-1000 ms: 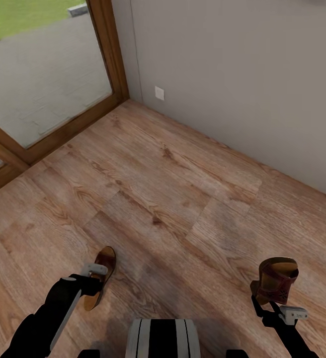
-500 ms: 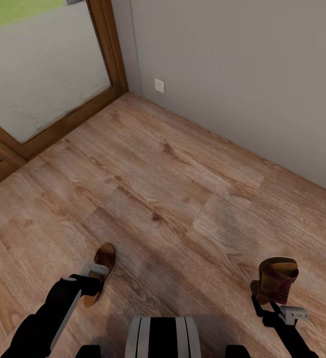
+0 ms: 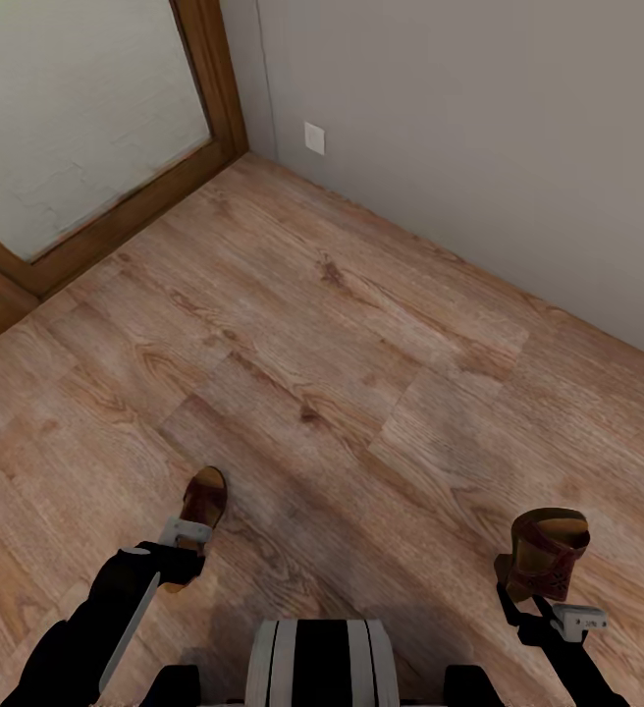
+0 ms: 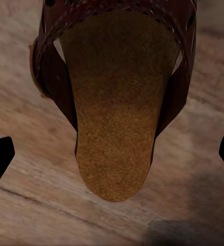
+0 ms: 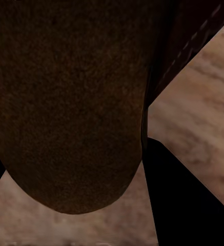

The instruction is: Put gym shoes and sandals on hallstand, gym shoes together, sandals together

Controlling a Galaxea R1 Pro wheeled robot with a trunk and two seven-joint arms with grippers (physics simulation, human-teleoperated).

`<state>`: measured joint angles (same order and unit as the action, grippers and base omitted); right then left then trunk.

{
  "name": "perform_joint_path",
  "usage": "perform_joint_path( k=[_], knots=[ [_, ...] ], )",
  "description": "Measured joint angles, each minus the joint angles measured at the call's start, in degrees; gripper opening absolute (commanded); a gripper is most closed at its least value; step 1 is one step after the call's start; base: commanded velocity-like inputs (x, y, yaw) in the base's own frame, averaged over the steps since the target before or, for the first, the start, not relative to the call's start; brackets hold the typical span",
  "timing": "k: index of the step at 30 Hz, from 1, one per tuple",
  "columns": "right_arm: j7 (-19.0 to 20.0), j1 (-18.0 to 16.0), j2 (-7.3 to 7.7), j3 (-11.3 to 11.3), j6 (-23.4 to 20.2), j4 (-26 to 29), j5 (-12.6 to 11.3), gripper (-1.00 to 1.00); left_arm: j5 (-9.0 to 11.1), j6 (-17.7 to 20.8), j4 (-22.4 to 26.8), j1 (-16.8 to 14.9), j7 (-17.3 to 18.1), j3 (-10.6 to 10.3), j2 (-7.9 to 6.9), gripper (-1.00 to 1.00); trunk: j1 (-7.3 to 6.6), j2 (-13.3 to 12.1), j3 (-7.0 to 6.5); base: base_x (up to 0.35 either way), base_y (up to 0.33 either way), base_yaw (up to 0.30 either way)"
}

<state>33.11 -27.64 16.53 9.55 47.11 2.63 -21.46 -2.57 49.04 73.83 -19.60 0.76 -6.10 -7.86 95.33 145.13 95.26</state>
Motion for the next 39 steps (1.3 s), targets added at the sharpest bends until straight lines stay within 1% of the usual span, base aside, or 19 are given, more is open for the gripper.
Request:
perform_joint_path(
  k=[25, 36, 39],
  knots=[
    [0.0, 0.0, 0.01, 0.0, 0.0, 0.0, 0.0, -1.00, -0.1, 0.0, 0.0, -0.1, -0.1, -0.1, -0.11, 1.00, 0.64, 0.3, 5.54, 0.000, 0.000, 0.000],
    [0.0, 0.0, 0.00, 0.0, 0.0, 0.0, 0.1, -1.00, -0.2, 0.0, 0.1, -0.7, -0.1, 0.0, -0.29, 1.00, 0.93, 0.5, 7.98, 0.000, 0.000, 0.000],
    [0.1, 0.0, -0.01, 0.3, 0.3, 0.1, 0.1, -1.00, -0.2, 0.0, 0.2, -0.7, -0.1, 0.1, -0.32, 1.00, 1.00, 0.5, 8.63, 0.000, 0.000, 0.000]
  ],
)
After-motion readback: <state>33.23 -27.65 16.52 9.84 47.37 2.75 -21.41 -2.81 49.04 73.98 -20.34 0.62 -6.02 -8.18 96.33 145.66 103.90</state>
